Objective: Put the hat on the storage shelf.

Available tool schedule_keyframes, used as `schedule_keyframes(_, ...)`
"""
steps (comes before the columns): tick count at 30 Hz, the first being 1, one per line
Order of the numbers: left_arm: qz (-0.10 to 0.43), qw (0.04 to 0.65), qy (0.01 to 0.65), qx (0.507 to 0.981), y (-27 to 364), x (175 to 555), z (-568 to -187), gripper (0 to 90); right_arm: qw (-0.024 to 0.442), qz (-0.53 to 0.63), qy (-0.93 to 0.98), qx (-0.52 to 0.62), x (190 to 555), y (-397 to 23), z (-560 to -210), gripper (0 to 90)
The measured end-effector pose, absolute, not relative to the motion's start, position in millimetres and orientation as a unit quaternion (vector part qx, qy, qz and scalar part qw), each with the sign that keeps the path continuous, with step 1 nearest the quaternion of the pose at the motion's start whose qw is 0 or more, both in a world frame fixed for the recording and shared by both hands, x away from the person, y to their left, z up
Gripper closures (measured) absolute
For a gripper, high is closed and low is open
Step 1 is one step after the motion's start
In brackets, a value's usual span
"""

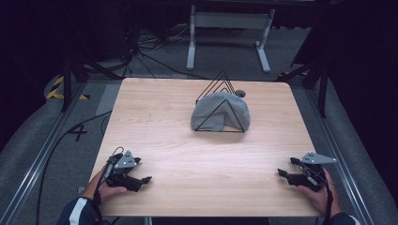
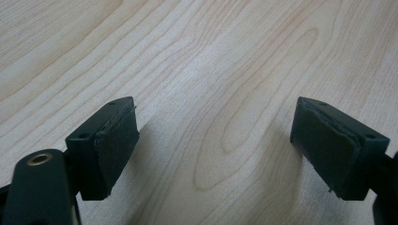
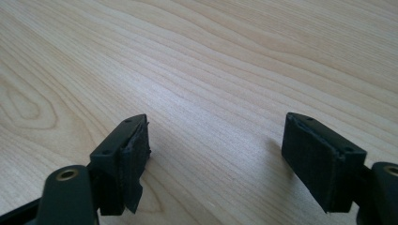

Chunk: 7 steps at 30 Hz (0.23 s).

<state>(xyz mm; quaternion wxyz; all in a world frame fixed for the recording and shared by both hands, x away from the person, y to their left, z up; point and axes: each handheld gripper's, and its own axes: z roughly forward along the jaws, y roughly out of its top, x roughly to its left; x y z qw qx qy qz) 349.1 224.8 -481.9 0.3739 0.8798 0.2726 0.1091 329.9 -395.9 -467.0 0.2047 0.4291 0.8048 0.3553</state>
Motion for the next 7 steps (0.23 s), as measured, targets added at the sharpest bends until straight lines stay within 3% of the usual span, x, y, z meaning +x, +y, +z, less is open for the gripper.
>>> schedule_keyframes(7,0.109,0.373,0.274,0.88,224.7,349.2,-481.9,15.4,0.205,0.355,0.805,0.429,329.9,-395.9,-467.0,23.9)
